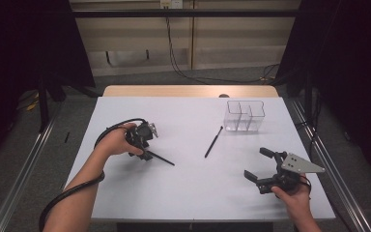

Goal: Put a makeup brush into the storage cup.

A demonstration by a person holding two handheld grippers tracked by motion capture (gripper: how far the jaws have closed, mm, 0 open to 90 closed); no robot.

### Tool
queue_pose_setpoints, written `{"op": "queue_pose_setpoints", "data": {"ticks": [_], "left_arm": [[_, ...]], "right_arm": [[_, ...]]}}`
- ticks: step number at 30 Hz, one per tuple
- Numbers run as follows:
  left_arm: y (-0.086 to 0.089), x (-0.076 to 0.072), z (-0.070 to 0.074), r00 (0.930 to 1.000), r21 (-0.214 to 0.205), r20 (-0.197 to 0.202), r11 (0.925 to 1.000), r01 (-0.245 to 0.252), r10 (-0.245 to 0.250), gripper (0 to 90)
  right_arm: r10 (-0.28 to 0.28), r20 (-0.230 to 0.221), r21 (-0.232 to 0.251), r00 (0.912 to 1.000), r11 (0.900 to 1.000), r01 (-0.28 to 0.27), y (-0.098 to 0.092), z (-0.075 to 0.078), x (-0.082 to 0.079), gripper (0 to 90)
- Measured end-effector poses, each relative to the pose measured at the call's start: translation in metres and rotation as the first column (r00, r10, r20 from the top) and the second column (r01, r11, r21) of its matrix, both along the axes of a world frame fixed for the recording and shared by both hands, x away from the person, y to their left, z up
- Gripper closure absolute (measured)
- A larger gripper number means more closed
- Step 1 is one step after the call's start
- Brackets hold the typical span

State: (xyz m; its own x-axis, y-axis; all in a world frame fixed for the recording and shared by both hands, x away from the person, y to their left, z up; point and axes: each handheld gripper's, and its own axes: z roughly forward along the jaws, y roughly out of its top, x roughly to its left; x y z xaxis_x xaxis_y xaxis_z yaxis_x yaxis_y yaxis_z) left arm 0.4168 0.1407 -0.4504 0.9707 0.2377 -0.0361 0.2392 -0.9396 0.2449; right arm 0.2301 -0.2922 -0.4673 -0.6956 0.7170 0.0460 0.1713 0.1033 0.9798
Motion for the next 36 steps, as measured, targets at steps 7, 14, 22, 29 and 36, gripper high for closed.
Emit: {"op": "queue_pose_setpoints", "data": {"ticks": [7, 14, 22, 29, 36], "left_arm": [[0.004, 0.0, 0.002, 0.9997, 0.008, -0.022, 0.9999, 0.013, -0.013, 51.8], [0.005, 0.0, 0.004, 0.9988, 0.07, -0.04, 0.9971, 0.03, -0.027, 63.7], [0.007, -0.004, 0.004, 0.996, 0.098, -0.055, 0.9923, 0.075, -0.07, 76.9], [-0.003, -0.007, 0.004, 0.9957, 0.161, -0.062, 0.9838, 0.078, -0.069, 84.4], [-0.004, -0.008, 0.005, 0.997, 0.175, -0.049, 0.9822, 0.068, -0.06, 84.6]], "right_arm": [[0.002, -0.003, 0.003, 1.0, 1.0, -0.002, 0.0, 0.0, 0.0, 0.0], [0.008, -0.005, 0.001, 1.0, 1.0, -0.008, 0.002, 0.0, 0.0, 0.0], [0.007, -0.002, 0.0, 1.0, 1.0, -0.007, 0.001, 0.0, 0.0, 0.0], [0.009, -0.002, -0.003, 1.0, 1.0, -0.009, 0.002, 0.0, 0.0, 0.0], [0.013, 0.0, -0.01, 0.9999, 0.9999, -0.013, 0.003, 0.001, 0.0, 0.0]]}}
